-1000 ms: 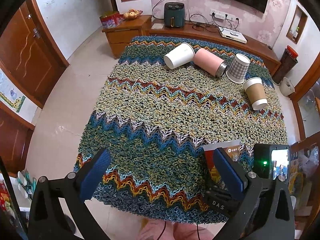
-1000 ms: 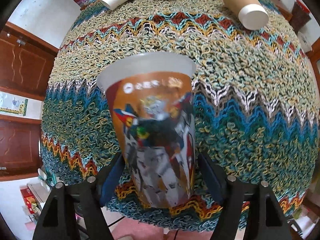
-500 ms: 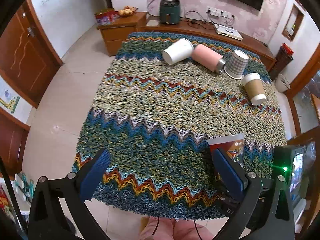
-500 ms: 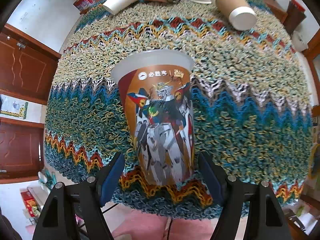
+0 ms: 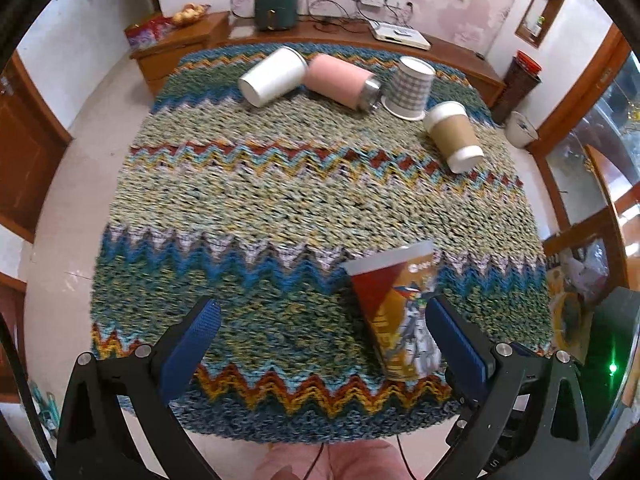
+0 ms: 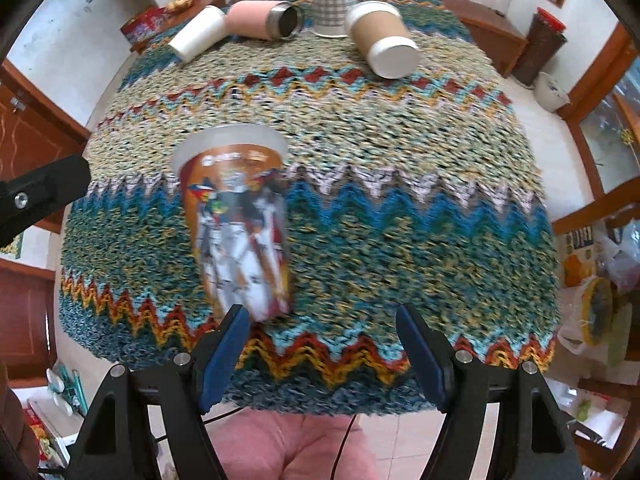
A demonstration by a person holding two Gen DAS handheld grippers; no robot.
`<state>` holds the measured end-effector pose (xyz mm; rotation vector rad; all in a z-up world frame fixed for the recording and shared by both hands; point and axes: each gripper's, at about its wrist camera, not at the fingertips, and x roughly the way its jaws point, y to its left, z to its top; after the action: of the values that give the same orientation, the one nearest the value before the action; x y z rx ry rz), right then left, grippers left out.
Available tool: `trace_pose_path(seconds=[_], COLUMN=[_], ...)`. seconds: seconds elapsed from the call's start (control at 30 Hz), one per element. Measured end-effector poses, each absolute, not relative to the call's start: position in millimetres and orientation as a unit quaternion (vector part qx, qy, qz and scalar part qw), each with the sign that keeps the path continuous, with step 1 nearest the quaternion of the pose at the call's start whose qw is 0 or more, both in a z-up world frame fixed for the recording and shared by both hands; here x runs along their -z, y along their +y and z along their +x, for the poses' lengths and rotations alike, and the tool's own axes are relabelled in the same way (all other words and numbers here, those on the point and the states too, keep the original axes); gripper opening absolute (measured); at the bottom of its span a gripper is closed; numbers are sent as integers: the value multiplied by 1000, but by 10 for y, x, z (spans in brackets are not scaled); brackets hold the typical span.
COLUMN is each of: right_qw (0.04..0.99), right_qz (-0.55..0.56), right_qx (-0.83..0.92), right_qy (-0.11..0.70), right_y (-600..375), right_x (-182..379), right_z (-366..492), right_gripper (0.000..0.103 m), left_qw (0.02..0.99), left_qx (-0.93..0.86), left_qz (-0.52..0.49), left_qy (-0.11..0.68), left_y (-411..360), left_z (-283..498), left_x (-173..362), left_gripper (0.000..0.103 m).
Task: Flip cup upright
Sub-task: 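Grasp the orange printed cup with the left gripper while the right gripper releases it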
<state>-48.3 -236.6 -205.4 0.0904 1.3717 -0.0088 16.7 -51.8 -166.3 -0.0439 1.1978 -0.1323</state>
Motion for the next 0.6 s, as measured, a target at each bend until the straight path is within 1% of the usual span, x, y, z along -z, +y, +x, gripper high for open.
trace_pose_path(seconds=[0.27,0.6], right_qw=[773,779], right_qz=[41,30], right_qx=[28,22], right_qy=[632,626], right_y=[-2639,-2836], right_x=[2066,2161], right_z=[-559,-632], right_gripper=[76,76], left_qw=[810,816], left_qx=[67,36], left_qz=[-35,-35], left_qy=[582,575], left_y=[-751,-1061], left_z=[219,292], left_x=[1882,2127], left_gripper=[102,102])
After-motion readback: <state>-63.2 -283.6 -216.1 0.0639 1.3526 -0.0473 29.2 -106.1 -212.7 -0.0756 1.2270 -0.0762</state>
